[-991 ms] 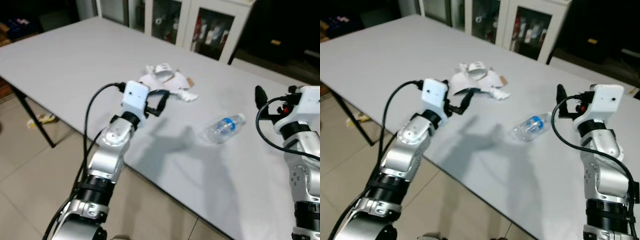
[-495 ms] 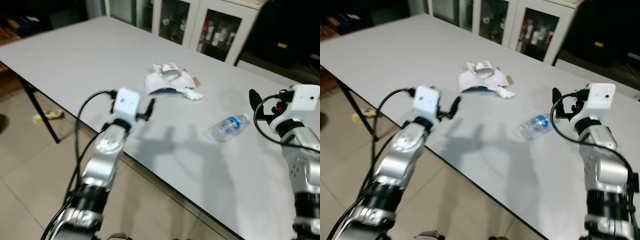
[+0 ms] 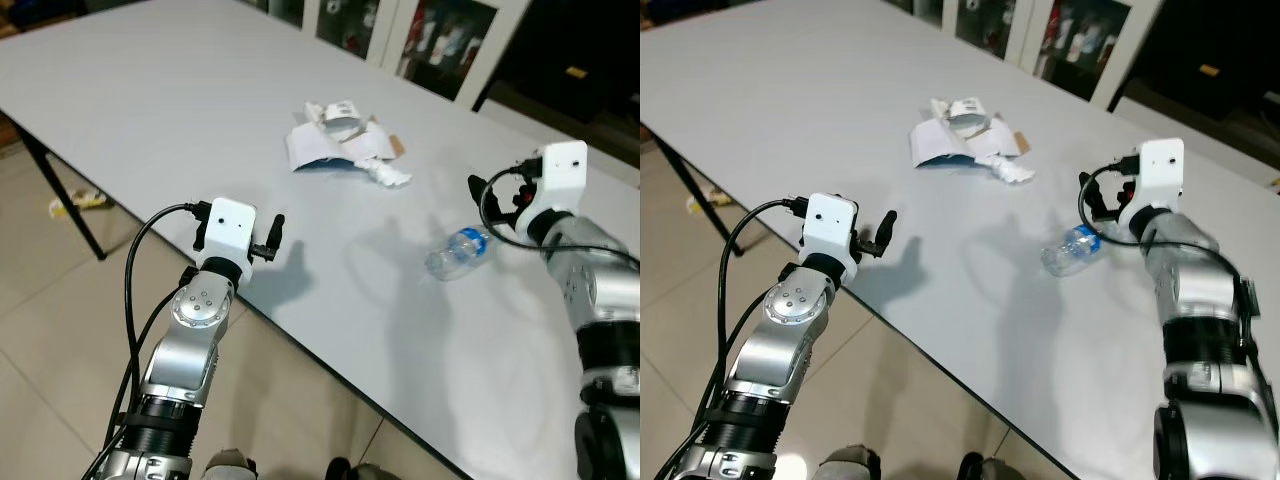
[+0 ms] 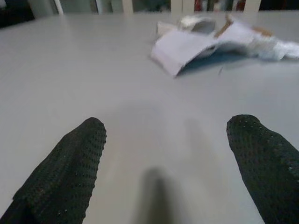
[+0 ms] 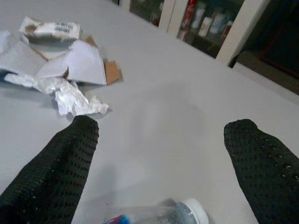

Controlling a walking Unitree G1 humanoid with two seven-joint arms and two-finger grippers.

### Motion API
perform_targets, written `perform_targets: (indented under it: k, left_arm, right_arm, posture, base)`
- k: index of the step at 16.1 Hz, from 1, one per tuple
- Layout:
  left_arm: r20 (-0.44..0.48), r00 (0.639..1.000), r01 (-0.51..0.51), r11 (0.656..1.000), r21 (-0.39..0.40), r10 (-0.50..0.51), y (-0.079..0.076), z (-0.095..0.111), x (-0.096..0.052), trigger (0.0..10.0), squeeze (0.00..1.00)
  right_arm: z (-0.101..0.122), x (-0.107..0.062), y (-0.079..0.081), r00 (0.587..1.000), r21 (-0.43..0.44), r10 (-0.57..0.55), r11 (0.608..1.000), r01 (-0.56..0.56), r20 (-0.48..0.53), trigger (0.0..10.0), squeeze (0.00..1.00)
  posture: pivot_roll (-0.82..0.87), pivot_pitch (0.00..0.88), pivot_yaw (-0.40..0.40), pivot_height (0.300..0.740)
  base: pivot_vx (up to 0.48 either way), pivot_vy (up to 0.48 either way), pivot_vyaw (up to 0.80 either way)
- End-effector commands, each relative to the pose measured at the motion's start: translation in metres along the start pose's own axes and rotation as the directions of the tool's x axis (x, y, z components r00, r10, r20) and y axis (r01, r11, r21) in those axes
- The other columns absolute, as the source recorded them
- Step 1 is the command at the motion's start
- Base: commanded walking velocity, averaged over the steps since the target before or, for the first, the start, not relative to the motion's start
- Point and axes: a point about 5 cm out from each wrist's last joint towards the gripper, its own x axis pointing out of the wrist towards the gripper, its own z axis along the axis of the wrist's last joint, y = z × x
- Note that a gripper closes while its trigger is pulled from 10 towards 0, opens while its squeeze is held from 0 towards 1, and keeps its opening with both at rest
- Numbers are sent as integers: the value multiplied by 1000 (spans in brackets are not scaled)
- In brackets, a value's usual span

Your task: Picking trash to rubbish bin

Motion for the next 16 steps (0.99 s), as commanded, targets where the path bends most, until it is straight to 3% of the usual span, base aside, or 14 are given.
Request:
perform_targets:
  k: [1,4,5,6,11,16]
  left_arm:
    - [-4,1000,14,1000,-23,-14,-4,2,-3,10000,0]
    - [-37,990,131,989,-69,-134,-12,3,-7,10000,0]
    - [-46,966,248,964,-99,-253,-17,10,-12,10000,0]
    - [-41,956,284,954,-97,-289,-17,14,-13,10000,0]
    - [-46,908,413,908,-63,-416,-19,26,-15,10000,0]
    - [-61,888,451,890,-73,-455,-27,27,-20,10000,0]
  right_arm:
    - [-3,-1,-9,999,-30,-21,999,20,-50,10000,0]
    - [1,3,-15,995,-73,-44,997,38,-86,10000,0]
    - [9,4,-22,992,-80,-93,993,86,-88,10000,0]
    - [11,4,-24,990,-74,-110,992,104,-89,10000,0]
    - [2,-1,-25,975,-31,-151,989,148,-164,10000,0]
    - [-23,-8,-25,944,-11,-173,984,177,-279,10000,0]
  posture:
    - [268,180,-149,740]
    - [271,178,-151,740]
    - [279,174,-153,740]
    - [283,173,-153,740]
    - [286,171,-159,740]
    - [278,168,-164,740]
  base:
    - [0,0,0]
    - [0,0,0]
    - [0,0,0]
    - [0,0,0]
    - [0,0,0]
    - [0,0,0]
